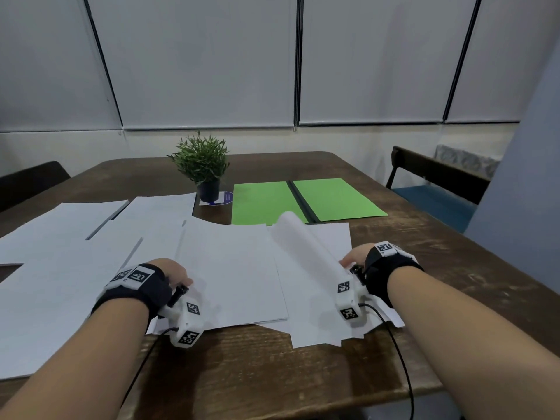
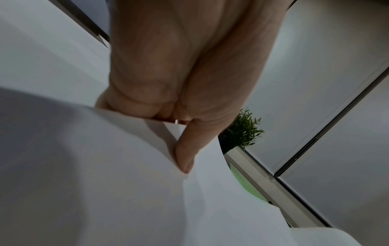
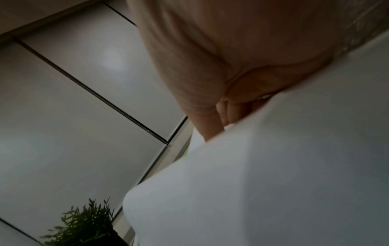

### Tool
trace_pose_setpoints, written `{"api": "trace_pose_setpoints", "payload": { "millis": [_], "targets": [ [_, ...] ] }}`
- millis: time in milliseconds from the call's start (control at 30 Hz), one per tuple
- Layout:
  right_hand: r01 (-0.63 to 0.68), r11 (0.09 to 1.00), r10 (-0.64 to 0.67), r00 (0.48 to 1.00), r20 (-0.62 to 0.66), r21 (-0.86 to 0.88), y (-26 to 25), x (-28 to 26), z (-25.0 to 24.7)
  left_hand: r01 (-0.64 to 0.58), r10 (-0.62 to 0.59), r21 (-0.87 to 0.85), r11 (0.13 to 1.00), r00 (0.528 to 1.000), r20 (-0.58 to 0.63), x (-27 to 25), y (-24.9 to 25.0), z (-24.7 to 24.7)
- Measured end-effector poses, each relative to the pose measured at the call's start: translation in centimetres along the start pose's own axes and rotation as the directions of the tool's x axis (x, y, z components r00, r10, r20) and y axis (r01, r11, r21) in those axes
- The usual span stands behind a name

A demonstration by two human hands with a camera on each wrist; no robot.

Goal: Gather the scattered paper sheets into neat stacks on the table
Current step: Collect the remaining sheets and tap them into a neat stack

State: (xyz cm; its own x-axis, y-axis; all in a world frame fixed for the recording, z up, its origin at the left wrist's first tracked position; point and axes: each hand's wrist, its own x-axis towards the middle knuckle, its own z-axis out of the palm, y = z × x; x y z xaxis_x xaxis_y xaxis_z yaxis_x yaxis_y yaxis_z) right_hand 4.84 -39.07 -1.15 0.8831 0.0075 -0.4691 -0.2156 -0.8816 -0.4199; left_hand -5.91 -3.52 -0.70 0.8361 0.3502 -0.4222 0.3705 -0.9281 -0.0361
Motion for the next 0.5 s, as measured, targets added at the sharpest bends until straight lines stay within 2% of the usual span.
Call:
{"api": "trace_pose_setpoints", "payload": {
  "millis": [67,167,233,267,400,500],
  "targets": [
    [0.012,0.999,-0.014,0.999,-0.039,-0.052,0.2,-0.5,0.2,0.013,-0.014,-0.034,0.999,1.000,-0.024,-0.2,0.0,-0.1],
    [-0.017,0.999,0.012,0.990,-0.140,-0.033,0.6,0.0,0.0,0.018,-0.021,-0.069,0.997,0.999,-0.040,-0.6,0.0,-0.1],
    [0.026,0.998,-0.013,0.975,-0.222,0.056,1.0,1.2,-0.9,0.021,-0.025,-0.082,0.996,0.999,-0.041,-0.8,0.1,-0.2],
    [0.074,0.989,-0.034,0.957,-0.287,0.131,1.0,1.6,-1.5,0.021,-0.025,-0.090,0.996,0.999,-0.047,-0.9,0.1,-0.2],
    [0.138,0.977,-0.038,0.861,-0.508,0.160,0.3,0.6,-5.4,0.030,-0.041,-0.135,0.990,0.996,-0.083,-1.1,0.3,-0.2],
    [0.335,0.909,-0.122,0.783,-0.609,0.249,-1.7,-1.6,-7.8,0.036,-0.046,-0.140,0.990,0.997,-0.065,-0.7,0.2,-0.1]
  ]
}}
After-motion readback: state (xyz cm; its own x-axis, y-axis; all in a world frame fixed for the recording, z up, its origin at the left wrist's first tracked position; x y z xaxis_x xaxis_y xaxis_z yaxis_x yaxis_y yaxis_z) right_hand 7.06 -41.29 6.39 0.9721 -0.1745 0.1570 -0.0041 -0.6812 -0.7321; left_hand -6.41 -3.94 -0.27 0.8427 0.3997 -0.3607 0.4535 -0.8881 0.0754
